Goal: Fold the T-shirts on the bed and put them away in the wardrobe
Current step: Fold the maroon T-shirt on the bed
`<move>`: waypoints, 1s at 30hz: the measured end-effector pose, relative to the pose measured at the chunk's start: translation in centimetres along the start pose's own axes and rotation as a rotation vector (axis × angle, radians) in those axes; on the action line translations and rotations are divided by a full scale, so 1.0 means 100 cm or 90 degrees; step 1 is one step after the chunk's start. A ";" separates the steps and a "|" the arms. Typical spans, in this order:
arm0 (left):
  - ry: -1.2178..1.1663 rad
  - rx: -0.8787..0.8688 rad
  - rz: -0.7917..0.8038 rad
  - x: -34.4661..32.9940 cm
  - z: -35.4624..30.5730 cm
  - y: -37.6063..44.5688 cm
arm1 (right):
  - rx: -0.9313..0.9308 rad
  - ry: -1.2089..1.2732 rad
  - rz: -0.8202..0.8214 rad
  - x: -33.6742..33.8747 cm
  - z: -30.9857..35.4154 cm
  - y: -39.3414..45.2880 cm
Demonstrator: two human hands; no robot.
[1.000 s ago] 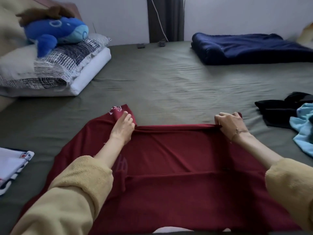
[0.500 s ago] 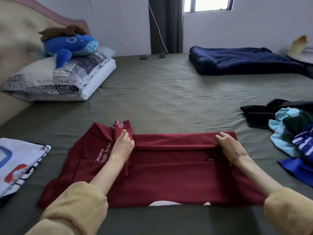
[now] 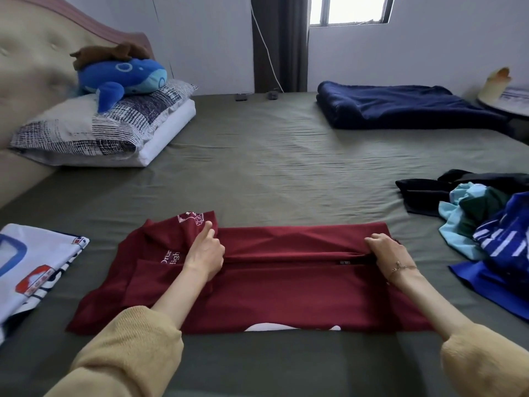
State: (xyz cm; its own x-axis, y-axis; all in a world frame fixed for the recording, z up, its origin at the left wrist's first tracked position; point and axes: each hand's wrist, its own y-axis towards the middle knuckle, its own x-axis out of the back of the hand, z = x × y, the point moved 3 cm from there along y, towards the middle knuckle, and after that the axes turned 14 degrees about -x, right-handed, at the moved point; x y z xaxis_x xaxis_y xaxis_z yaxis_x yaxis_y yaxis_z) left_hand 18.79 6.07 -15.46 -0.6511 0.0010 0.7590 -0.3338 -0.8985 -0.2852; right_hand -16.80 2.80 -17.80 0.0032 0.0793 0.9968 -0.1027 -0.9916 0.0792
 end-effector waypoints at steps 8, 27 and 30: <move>-0.122 0.160 -0.034 0.007 -0.017 0.002 | -0.085 0.013 -0.079 -0.010 0.010 -0.016; -0.598 0.121 -0.008 -0.014 -0.056 0.035 | -0.074 0.062 0.200 -0.035 0.068 -0.018; -0.554 0.126 -0.148 -0.004 -0.039 0.029 | -0.010 0.083 0.158 -0.027 0.089 -0.018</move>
State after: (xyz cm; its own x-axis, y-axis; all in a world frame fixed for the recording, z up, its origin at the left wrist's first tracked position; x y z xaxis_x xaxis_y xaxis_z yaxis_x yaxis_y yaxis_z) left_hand 15.43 5.15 -18.87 0.1869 -0.0672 0.9801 -0.2167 -0.9759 -0.0256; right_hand -7.80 3.47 -20.58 -0.1523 -0.1527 0.9765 -0.0998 -0.9806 -0.1689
